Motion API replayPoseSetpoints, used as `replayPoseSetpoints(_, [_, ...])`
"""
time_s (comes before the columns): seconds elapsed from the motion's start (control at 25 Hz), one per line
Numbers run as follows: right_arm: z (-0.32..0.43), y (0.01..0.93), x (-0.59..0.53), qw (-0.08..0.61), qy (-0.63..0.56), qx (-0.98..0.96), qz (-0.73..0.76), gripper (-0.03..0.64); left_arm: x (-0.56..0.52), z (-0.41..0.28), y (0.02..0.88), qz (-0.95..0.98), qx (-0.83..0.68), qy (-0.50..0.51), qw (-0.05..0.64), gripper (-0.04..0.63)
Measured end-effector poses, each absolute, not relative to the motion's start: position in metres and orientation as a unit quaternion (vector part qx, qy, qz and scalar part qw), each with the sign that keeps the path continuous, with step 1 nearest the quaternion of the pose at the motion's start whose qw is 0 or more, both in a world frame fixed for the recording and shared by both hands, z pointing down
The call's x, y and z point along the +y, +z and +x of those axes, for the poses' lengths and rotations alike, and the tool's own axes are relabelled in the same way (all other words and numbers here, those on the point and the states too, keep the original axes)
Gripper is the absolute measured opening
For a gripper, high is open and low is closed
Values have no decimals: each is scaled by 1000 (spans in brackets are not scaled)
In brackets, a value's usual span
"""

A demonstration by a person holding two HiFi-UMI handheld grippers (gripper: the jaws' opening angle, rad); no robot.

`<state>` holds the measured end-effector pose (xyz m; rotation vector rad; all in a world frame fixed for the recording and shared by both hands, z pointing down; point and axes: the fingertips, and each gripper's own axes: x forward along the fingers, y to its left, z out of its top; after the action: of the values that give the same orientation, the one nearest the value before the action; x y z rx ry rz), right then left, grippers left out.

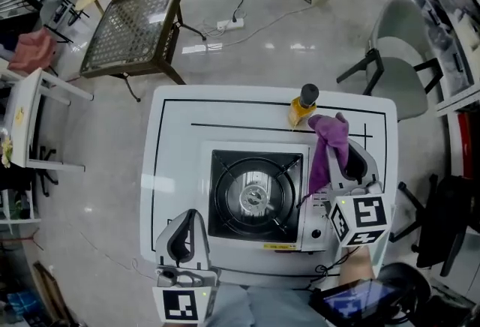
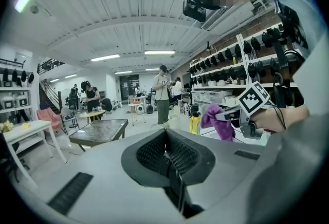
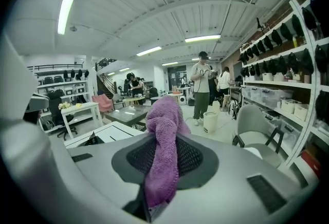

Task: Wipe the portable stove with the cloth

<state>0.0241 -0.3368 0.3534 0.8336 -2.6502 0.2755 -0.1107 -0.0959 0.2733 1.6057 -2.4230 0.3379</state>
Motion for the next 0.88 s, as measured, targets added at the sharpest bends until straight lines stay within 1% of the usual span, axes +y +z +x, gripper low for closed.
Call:
replayPoseSetpoints(0.28, [37,329,-341,152,82,-940,293,106,-104,-94,263,556,-815,124,101,18])
replayPoseSetpoints(0.52, [47,329,-340,162,70,-935,307,106,-109,-96,266,586,-797,115,93,18])
replayPoseSetpoints(0.64, [49,335,-336,195,47,-929,311,106,-108,-105,277,605,-783,105,99,18])
replayPoseSetpoints(0.88, [45,365,-316,318,-27,-899,300,106,-92,-132,297,632,-762,76,120,18])
